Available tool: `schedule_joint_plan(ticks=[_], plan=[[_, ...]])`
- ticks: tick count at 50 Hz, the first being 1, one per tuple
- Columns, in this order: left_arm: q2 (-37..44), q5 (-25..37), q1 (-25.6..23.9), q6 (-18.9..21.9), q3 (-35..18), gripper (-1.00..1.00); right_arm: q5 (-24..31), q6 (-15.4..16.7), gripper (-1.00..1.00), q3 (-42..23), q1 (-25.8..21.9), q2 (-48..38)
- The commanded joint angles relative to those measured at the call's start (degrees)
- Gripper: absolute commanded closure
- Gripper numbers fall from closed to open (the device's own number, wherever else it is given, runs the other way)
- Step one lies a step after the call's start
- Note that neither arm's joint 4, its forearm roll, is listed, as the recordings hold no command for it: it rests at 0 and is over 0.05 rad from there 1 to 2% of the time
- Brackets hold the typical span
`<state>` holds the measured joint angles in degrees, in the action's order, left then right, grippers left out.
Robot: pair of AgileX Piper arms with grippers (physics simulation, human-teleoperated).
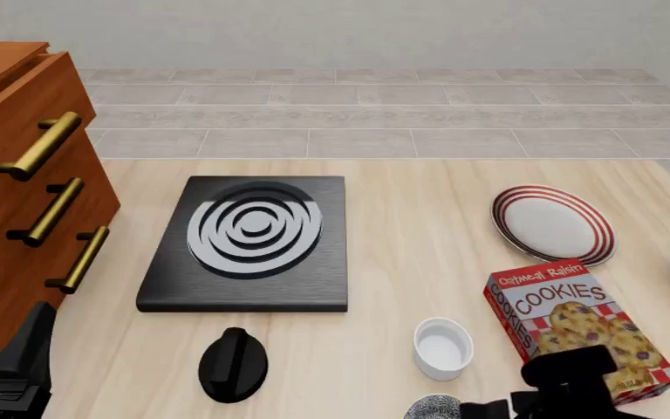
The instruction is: Pick the akita bowl next to the ramekin and place it on the plate.
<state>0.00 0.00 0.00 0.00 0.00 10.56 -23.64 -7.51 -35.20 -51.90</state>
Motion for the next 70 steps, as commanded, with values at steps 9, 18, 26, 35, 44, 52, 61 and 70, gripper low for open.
schedule_joint_plan(ticks=[9,18,26,35,44,52,61,70], plan=[[0.0,0.0,0.0,0.0,0.0,-1.0,-5.9,-0.9,-1.0,2.1,-0.8,-4.7],[0.0,0.0,0.0,0.0,0.0,-1.0,-9.2,-1.1,-1.0,3.1,-0.9,-7.6],[0.0,0.0,0.0,0.0,0.0,-1.0,-11.0,-1.4,-1.0,3.6,-1.0,-9.2],[0.0,0.0,0.0,0.0,0.0,-1.0,-13.2,-1.6,-1.0,4.7,-1.0,-10.5],[0.0,0.0,0.0,0.0,0.0,-1.0,-17.2,-2.0,-1.0,6.0,-1.0,-13.9],[0.0,0.0,0.0,0.0,0.0,-1.0,-17.6,-2.9,1.0,6.5,-2.4,-13.1],[0.0,0.0,0.0,0.0,0.0,-1.0,-13.6,-3.0,1.0,4.9,-3.9,-9.7],[0.0,0.0,0.0,0.0,0.0,-1.0,-2.4,1.7,1.0,-0.7,-1.8,-0.3]])
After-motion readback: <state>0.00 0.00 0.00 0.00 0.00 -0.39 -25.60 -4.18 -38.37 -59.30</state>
